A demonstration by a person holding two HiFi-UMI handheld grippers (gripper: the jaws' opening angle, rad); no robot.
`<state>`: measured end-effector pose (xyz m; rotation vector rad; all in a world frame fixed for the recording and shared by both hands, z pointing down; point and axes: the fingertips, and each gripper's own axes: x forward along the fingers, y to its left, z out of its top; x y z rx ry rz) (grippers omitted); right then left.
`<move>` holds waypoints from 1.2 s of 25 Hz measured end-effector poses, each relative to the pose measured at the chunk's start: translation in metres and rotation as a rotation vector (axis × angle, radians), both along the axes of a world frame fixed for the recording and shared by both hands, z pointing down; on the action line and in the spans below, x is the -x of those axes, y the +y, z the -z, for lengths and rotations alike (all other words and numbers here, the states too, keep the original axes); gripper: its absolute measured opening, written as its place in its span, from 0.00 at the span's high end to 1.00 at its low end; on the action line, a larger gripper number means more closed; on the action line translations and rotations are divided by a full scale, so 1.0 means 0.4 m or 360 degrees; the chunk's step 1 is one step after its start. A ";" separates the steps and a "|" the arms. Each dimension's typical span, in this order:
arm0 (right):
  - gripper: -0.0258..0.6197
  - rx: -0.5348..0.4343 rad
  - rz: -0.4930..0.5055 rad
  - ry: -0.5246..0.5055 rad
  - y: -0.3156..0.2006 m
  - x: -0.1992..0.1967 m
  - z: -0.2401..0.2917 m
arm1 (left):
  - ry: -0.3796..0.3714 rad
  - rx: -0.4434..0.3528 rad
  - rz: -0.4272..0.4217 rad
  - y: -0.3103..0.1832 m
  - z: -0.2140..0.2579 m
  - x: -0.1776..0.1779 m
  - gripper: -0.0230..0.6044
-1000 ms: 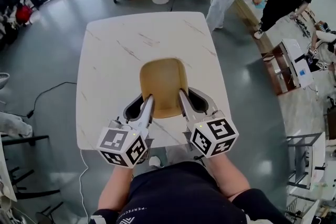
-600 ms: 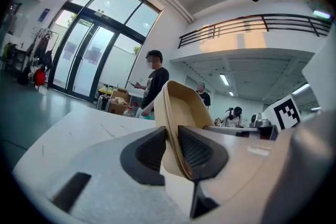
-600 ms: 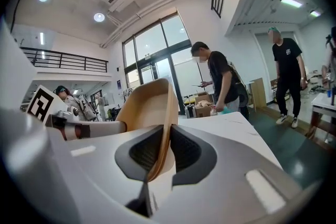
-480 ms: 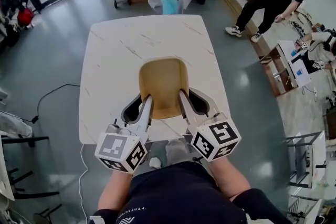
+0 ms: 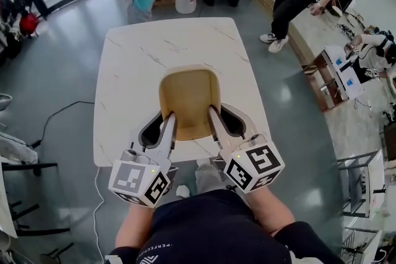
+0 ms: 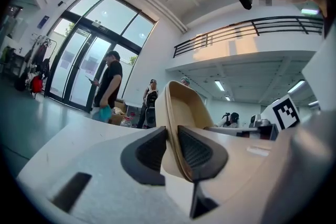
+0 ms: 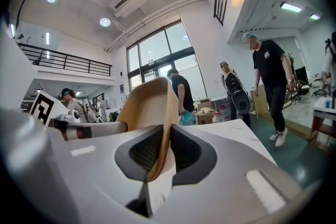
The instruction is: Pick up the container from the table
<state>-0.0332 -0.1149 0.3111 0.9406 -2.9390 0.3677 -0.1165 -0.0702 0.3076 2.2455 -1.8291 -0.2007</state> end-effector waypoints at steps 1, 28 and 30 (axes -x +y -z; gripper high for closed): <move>0.91 -0.0008 -0.0002 -0.0003 0.004 -0.001 0.004 | -0.0002 -0.0010 -0.0005 0.003 0.003 -0.001 0.87; 0.91 -0.0042 0.0015 -0.0021 0.031 0.017 0.011 | 0.0017 -0.0074 0.0004 0.036 0.009 0.017 0.87; 0.91 -0.0040 0.0009 -0.0016 0.031 0.014 0.011 | 0.0021 -0.0071 -0.0001 0.035 0.008 0.015 0.87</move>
